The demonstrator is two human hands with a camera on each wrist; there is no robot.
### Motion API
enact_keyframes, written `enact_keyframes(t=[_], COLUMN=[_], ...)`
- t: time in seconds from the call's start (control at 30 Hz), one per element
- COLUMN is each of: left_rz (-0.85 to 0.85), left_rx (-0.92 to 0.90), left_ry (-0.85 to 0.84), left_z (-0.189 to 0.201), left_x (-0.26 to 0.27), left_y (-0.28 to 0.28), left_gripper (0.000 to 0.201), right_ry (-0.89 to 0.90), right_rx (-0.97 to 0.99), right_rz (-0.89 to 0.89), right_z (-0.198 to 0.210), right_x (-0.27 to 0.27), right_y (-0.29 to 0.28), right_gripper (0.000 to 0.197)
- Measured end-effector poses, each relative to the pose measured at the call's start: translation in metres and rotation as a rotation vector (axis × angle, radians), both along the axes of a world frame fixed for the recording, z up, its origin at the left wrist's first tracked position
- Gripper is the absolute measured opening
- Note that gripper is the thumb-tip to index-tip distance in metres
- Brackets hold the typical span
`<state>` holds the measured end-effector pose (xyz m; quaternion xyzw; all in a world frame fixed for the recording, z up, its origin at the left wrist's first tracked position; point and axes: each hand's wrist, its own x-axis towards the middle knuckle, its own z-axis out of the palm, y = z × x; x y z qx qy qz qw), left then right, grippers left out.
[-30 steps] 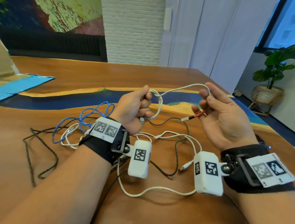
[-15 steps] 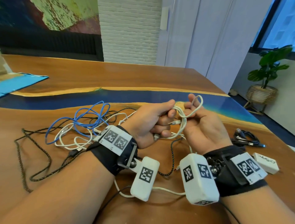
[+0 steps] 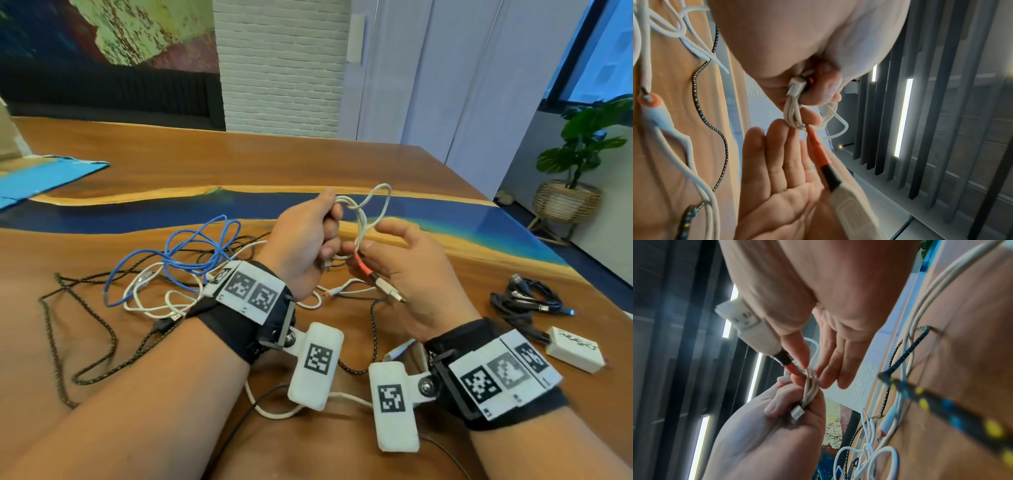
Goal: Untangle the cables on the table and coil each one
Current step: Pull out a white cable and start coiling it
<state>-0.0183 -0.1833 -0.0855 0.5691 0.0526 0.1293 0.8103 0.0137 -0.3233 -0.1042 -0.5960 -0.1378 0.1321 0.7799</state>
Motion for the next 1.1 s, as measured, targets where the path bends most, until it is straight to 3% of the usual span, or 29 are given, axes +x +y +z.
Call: enact_keyframes(t=[0.17, 0.27, 0.37, 0.47, 0.67, 0.73, 0.87, 0.93, 1.1], left_rz=[0.031, 0.097, 0.265, 0.313, 0.214, 0.206, 0.252, 0.268, 0.206], left_rx=[0.080, 0.048, -0.059, -0.188, -0.203, -0.200, -0.210, -0.225, -0.284], left_ry=[0.001, -0.026, 0.046, 0.111, 0.068, 0.057, 0.079, 0.071, 0.003], left_z=[-0.004, -0.002, 0.001, 0.001, 0.001, 0.001, -0.002, -0.002, 0.002], left_x=[0.003, 0.006, 0.009, 0.009, 0.008, 0.008, 0.010, 0.010, 0.006], left_y=[0.000, 0.008, 0.038, 0.057, 0.047, 0.046, 0.048, 0.050, 0.044], left_gripper=[0.041, 0.039, 0.036, 0.036, 0.038, 0.037, 0.036, 0.037, 0.042], right_ry=[-0.032, -0.107, -0.099, -0.113, -0.376, -0.324, -0.200, -0.237, -0.531], right_rx=[-0.143, -0.259, -0.050, 0.130, -0.332, -0.260, 0.064, 0.072, -0.257], right_rz=[0.122, 0.191, 0.222, 0.263, 0.155, 0.195, 0.230, 0.171, -0.196], right_z=[0.004, 0.005, 0.014, 0.022, 0.017, 0.018, 0.023, 0.023, 0.016], right_x=[-0.005, -0.002, 0.004, 0.006, 0.011, 0.011, 0.009, 0.010, 0.021], right_y=[-0.005, -0.012, -0.027, -0.038, -0.036, -0.037, -0.039, -0.039, -0.040], right_gripper=[0.033, 0.020, 0.016, 0.018, 0.021, 0.020, 0.013, 0.012, 0.015])
